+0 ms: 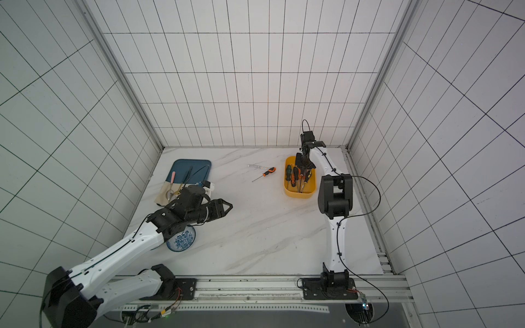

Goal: Put the screwdriver on the desktop into the storage box
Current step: Place the screwdriver in the storage box.

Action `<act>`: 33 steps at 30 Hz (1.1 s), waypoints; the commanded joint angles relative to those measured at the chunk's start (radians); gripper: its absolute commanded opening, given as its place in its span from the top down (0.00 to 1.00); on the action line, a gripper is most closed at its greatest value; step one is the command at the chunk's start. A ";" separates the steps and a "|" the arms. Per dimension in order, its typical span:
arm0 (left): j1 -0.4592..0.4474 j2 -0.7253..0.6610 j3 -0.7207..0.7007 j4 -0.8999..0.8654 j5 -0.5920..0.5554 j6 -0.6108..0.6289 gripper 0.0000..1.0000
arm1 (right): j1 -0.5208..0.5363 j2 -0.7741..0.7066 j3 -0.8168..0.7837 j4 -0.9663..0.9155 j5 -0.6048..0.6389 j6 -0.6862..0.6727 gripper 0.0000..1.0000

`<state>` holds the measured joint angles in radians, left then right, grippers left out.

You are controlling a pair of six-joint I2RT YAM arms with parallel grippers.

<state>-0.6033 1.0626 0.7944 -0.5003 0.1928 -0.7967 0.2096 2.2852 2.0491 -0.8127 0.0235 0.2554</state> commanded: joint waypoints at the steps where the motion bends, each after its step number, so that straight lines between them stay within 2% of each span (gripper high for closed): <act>1: 0.005 0.005 0.006 -0.014 0.005 0.002 0.40 | 0.005 0.031 0.050 -0.029 0.021 0.011 0.75; 10: 0.005 0.005 0.007 -0.015 0.005 0.004 0.40 | 0.005 0.056 0.082 -0.054 0.041 0.010 0.66; 13: 0.005 0.009 0.005 -0.015 0.004 0.002 0.40 | 0.005 0.054 0.099 -0.076 0.055 0.020 0.61; 17: 0.005 0.018 0.006 -0.011 0.008 0.001 0.40 | 0.007 0.021 0.095 -0.083 0.050 0.032 0.54; 20: 0.005 0.023 0.008 -0.006 0.010 -0.002 0.40 | 0.010 -0.008 0.086 -0.086 0.048 0.035 0.54; 33: 0.005 0.052 0.041 -0.007 -0.001 -0.001 0.36 | 0.048 -0.321 -0.246 0.028 -0.001 0.062 0.54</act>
<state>-0.6018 1.1030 0.7986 -0.5167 0.1993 -0.7975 0.2459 2.0274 1.8748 -0.8108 0.0410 0.2974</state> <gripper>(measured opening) 0.638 0.463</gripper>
